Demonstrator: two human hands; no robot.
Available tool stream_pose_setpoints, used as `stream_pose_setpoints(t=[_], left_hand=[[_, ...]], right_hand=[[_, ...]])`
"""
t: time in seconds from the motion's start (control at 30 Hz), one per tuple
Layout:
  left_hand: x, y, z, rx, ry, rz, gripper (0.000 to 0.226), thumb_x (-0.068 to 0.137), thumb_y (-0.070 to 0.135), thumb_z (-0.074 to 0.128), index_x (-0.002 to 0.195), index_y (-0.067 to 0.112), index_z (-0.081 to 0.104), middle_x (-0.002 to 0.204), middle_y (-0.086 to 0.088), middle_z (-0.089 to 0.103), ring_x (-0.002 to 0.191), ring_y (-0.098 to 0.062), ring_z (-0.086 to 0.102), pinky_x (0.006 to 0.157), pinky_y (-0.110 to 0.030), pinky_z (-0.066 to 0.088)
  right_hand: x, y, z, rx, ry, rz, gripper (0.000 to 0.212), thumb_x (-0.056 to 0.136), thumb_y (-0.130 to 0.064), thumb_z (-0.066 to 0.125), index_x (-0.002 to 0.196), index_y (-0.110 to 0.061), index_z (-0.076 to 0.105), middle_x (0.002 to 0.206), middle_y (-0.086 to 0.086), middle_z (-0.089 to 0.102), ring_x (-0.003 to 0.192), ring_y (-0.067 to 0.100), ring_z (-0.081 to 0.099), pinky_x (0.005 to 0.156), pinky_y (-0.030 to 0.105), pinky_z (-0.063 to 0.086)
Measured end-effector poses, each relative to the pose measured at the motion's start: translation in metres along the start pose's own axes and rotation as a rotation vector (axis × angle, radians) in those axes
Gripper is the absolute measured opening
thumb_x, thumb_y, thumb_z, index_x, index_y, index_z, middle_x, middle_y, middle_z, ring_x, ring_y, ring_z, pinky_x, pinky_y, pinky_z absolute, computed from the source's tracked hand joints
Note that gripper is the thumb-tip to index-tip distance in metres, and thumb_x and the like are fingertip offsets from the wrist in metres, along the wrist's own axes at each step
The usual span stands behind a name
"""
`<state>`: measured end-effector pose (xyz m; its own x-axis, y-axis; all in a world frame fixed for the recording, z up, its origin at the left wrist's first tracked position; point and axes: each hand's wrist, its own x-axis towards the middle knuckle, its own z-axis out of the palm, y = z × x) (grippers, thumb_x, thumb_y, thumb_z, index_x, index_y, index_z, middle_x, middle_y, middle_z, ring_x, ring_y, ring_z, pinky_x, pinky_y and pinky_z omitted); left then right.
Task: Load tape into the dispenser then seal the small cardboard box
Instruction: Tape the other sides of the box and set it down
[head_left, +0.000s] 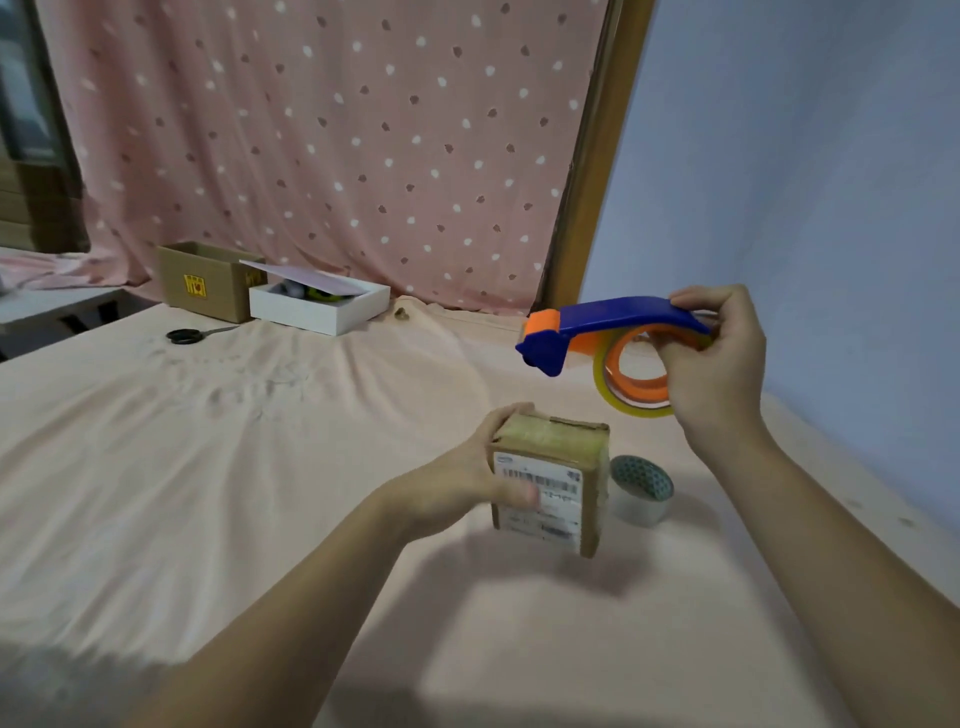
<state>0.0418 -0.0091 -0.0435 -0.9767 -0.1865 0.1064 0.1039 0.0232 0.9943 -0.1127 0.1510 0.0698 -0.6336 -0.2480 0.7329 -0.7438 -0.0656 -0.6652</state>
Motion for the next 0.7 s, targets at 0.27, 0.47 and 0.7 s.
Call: stream_pose_setpoints(t=[0.27,0.47,0.7], left_hand=[[-0.014,-0.035,0.005,0.420,0.027,-0.133,0.110,0.055,0.030,0.101,0.143,0.028,0.035,0.131,0.005,0.065,0.121,-0.012,0.067,0.105,-0.042,0.056],[-0.002,0.003,-0.016,0.188,0.176,-0.139,0.101,0.056,0.093,0.064,0.142,0.044,0.045,0.164,0.009,0.038,0.151,-0.008,0.033,0.120,-0.034,0.025],[0.004,0.064,0.034,-0.052,0.110,-0.076,0.076,0.097,0.077,0.028,0.103,0.026,0.084,0.156,-0.001,0.054,0.155,-0.019,0.032,0.129,-0.047,0.014]], right_hand=[[0.014,-0.001,-0.030,0.087,0.147,0.097,0.035,0.084,0.003,0.071,0.106,-0.020,0.056,0.104,-0.001,0.062,0.096,0.015,0.063,0.077,0.015,0.055],[0.008,-0.011,-0.034,0.113,0.095,0.083,0.037,0.085,0.006,0.069,0.109,-0.019,0.055,0.112,0.005,0.063,0.104,0.022,0.064,0.084,0.025,0.058],[0.002,-0.023,-0.023,0.178,0.086,0.105,0.038,0.086,0.006,0.069,0.111,-0.019,0.055,0.115,0.006,0.063,0.106,0.022,0.064,0.085,0.027,0.060]])
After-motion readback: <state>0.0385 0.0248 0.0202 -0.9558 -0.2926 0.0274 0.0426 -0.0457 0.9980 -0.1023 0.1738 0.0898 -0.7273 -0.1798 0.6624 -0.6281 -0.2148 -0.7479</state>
